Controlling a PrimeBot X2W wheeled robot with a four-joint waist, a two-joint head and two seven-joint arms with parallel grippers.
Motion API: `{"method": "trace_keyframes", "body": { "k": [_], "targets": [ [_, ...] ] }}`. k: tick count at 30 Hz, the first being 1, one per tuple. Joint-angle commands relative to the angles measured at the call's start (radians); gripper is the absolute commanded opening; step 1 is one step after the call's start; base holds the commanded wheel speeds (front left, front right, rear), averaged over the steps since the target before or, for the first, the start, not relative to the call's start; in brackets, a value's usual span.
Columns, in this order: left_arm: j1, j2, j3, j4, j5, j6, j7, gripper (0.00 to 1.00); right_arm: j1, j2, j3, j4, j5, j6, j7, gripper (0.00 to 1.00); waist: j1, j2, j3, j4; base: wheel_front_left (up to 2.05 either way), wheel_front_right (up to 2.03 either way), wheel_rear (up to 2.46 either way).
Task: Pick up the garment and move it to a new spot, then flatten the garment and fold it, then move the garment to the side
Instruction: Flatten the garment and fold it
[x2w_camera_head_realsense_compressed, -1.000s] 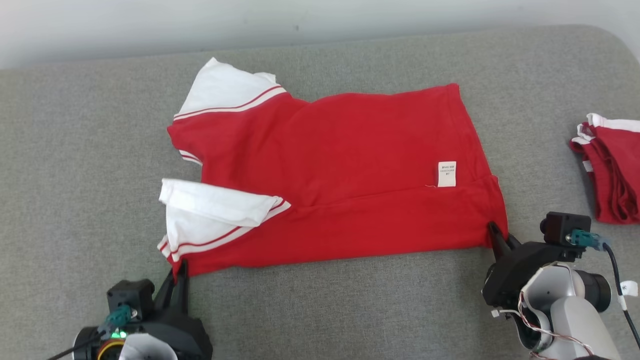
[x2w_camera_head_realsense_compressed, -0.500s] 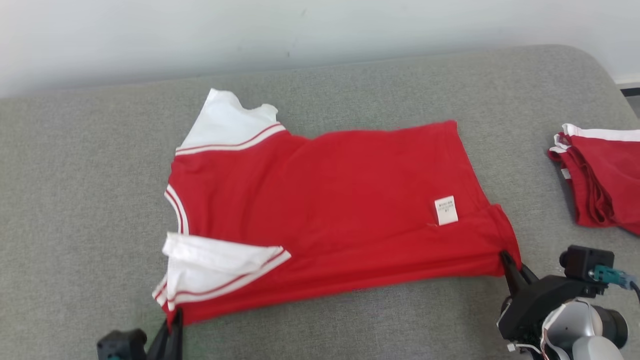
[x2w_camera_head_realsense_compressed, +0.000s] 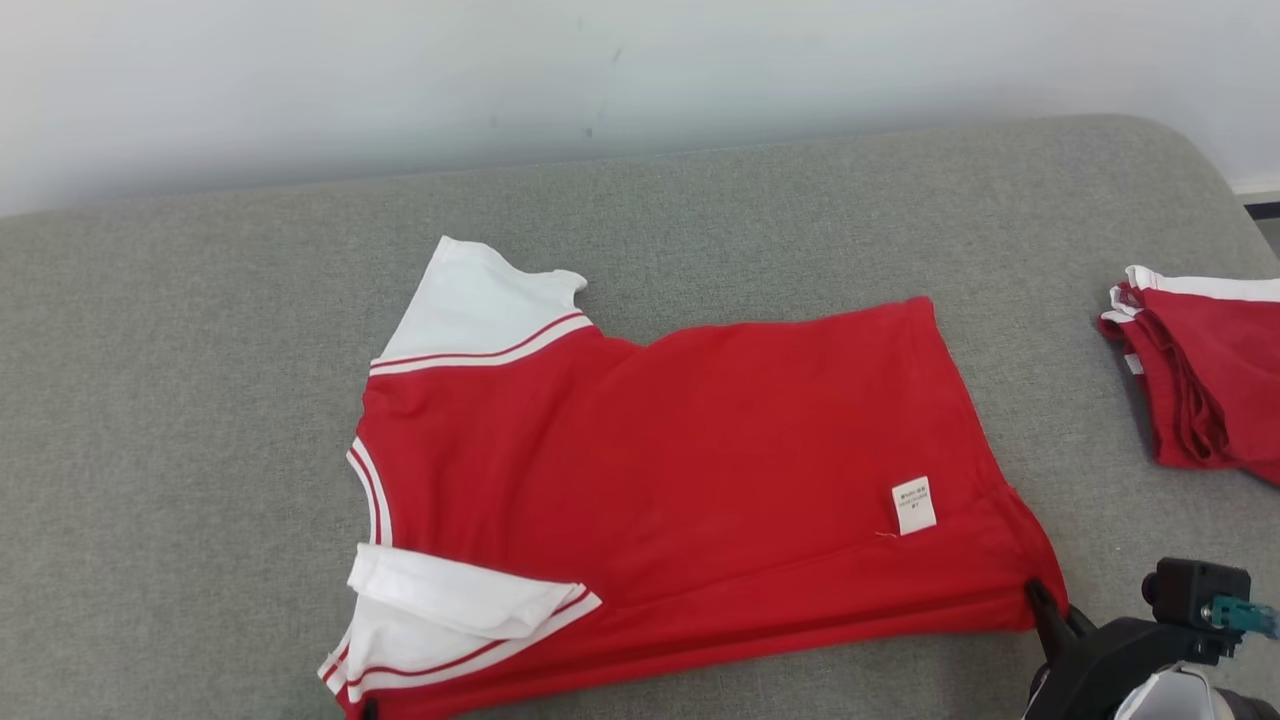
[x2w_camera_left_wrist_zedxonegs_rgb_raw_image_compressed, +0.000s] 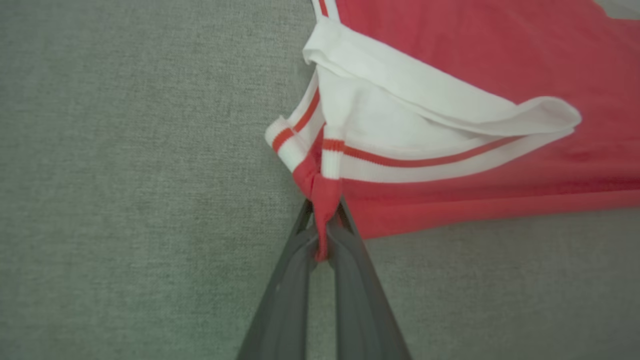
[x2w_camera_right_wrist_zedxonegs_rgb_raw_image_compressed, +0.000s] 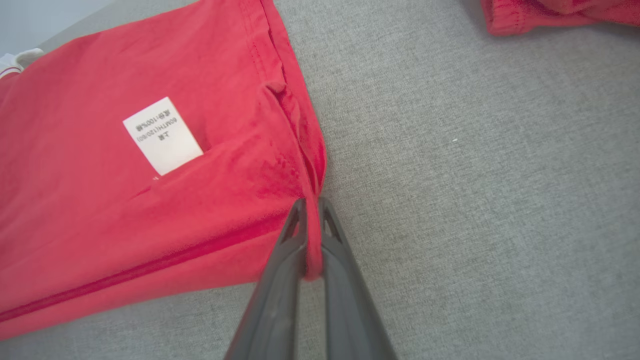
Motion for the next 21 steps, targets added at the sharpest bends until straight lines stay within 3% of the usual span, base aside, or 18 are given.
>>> {"method": "trace_keyframes", "body": {
  "k": [1, 9, 10, 11, 12, 21],
  "targets": [
    [0.018, 0.007, 0.002, 0.000, -0.005, 0.009, 0.006, 0.00, 0.016, -0.004, -0.010, -0.006, 0.003, -0.003, 0.005, 0.00, 0.0001, 0.0000, -0.003, 0.002, 0.00, 0.00, 0.00],
    [0.043, 0.011, -0.005, 0.005, -0.023, 0.010, 0.035, 0.00, 0.079, -0.004, -0.004, -0.026, 0.011, -0.003, 0.017, 0.00, 0.0001, 0.0000, -0.008, 0.003, 0.00, 0.00, 0.00],
    [0.044, 0.009, -0.004, 0.007, -0.027, 0.011, 0.033, 0.14, 0.081, -0.004, -0.002, -0.026, 0.012, -0.003, 0.013, 0.02, 0.0001, 0.0000, -0.008, 0.003, 0.00, 0.00, 0.00],
    [0.044, 0.007, -0.003, 0.009, -0.027, 0.012, 0.026, 0.49, 0.084, -0.004, -0.002, -0.025, 0.013, -0.003, 0.010, 0.61, 0.0001, 0.0000, -0.008, 0.002, 0.00, 0.00, 0.00],
    [0.043, 0.007, -0.003, 0.012, -0.028, 0.011, 0.024, 1.00, 0.086, -0.004, -0.006, -0.026, 0.012, -0.003, 0.001, 1.00, 0.0001, 0.0000, -0.009, 0.002, 0.00, 0.00, 0.00],
    [-0.017, 0.024, 0.022, 0.041, -0.032, 0.017, 0.004, 1.00, 0.056, -0.003, -0.022, -0.061, -0.026, -0.003, 0.004, 1.00, 0.0001, 0.0000, -0.011, -0.005, 0.00, 0.00, 0.00]
  ]
}}
